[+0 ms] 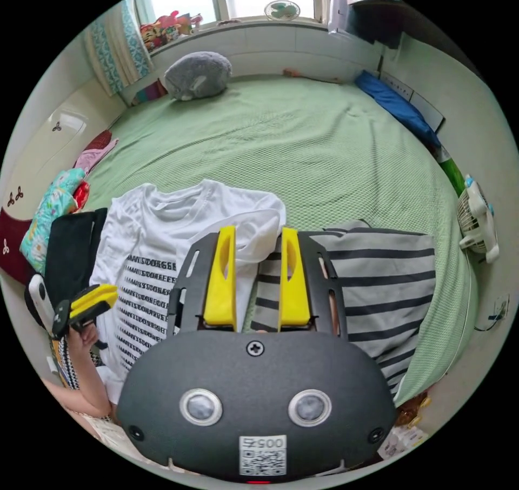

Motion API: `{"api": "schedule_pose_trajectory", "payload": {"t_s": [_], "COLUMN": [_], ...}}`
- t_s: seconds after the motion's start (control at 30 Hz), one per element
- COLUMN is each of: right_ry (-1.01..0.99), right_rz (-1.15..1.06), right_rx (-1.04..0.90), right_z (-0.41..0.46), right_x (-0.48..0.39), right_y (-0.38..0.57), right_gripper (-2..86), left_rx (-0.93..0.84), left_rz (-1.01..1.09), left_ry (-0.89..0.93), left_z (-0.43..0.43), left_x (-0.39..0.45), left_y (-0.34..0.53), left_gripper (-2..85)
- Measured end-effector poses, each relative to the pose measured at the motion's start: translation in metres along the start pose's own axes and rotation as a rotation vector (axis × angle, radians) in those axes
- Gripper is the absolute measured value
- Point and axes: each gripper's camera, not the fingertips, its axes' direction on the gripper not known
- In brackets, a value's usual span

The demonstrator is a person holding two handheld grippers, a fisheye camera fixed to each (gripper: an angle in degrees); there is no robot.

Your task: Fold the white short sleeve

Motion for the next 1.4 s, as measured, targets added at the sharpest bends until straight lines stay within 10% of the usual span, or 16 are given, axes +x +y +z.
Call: {"api": "schedule_pose_trajectory", "payload": {"t_s": [0.33, 0.7, 1.4], "right_ry": [-0.129, -0.234, -0.004], "right_rz": [0.048, -0.122, -0.131], "right_rx": [0.024, -0.042, 0.006], "right_z": [-0.024, -0.026, -0.242], "right_x": [0.016, -0.066, 0.039], "right_y": [-0.034, -0.083, 0.193], "right_gripper": [-0.5, 8.5, 9.0], "left_rx": [-0.093, -0.088, -0.153], "left_rz": [0.251, 0.154, 0.123], "left_ry": [-0.126, -0.087, -0.121], "left_z": [0.050, 0.042, 0.004], "left_x": [0.116, 0.128, 0.198], "left_y": [-0.016, -0.013, 0.066], "left_gripper": [8.1, 7.8, 8.5]}}
